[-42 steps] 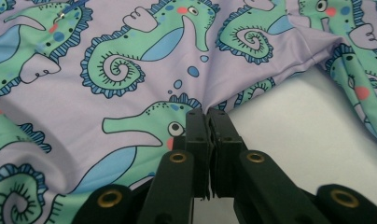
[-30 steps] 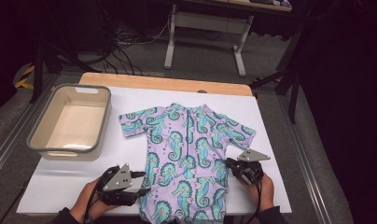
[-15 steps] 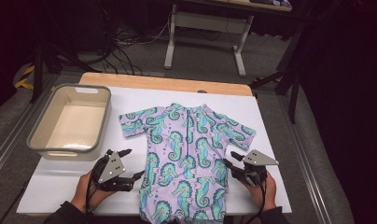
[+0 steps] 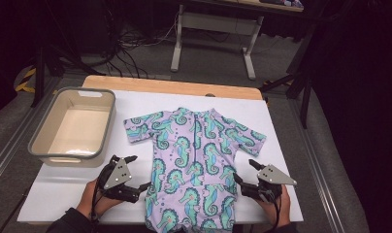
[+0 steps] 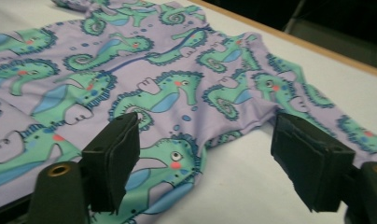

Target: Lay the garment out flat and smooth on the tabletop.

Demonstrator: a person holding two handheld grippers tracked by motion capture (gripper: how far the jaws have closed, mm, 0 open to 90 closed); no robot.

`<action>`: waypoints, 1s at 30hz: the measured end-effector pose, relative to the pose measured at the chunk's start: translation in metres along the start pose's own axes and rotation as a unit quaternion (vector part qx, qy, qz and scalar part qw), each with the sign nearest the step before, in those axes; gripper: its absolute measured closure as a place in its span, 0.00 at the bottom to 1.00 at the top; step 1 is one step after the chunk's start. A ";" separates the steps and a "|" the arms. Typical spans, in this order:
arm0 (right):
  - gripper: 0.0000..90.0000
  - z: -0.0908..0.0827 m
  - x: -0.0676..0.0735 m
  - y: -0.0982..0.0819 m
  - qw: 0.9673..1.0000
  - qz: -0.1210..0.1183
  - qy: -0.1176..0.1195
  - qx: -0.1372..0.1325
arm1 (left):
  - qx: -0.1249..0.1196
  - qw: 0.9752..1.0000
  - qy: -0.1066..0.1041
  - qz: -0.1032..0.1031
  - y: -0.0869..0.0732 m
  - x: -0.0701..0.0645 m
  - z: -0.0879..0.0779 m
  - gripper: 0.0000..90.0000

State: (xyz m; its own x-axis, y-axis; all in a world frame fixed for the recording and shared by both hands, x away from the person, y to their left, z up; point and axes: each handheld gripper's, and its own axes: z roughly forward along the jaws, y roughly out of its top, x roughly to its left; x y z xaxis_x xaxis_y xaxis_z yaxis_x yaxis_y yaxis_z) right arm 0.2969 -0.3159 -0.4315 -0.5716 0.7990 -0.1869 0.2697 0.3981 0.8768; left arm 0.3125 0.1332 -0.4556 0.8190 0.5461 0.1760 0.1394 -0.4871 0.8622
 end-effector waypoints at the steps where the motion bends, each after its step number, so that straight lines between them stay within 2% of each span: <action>1: 0.24 -0.001 0.001 0.000 1.000 -0.006 -0.010 -0.003 | -0.001 1.000 0.000 -0.001 0.000 -0.001 0.000 0.09; 4: 0.24 -0.007 0.004 -0.003 0.999 -0.012 -0.027 -0.031 | 0.002 1.000 0.003 -0.002 -0.001 -0.001 0.000 0.08; 7: 0.23 -0.009 0.004 -0.004 0.999 -0.012 -0.029 -0.039 | 0.002 1.000 0.004 -0.004 -0.002 -0.001 -0.003 0.10; 10: 0.22 -0.007 0.005 -0.005 0.999 -0.010 -0.025 -0.038 | 0.011 1.000 -0.001 -0.007 -0.003 -0.001 -0.003 0.10; 16: 0.22 -0.003 0.005 -0.004 0.999 -0.007 -0.005 -0.034 | 0.019 1.000 0.019 -0.013 -0.008 0.001 -0.005 0.09; 21: 0.22 0.002 0.006 -0.003 0.999 -0.012 0.003 -0.034 | 0.011 0.999 0.027 -0.032 -0.012 0.004 -0.011 0.10; 24: 0.22 0.007 0.006 -0.001 0.999 -0.014 0.010 -0.031 | 0.012 0.999 0.031 -0.036 -0.014 0.005 -0.014 0.10; 30: 0.21 0.012 0.005 0.000 0.999 -0.018 0.017 -0.029 | 0.017 0.999 0.033 -0.034 -0.017 0.006 -0.018 0.11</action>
State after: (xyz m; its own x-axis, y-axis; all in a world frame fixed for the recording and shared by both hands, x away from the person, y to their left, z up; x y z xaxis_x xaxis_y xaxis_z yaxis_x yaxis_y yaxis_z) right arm 0.3034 -0.3062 -0.4377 -0.6054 0.7693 -0.2041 0.2034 0.3975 0.8947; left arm 0.3051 0.1567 -0.4606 0.7685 0.6222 0.1495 0.2138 -0.4699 0.8565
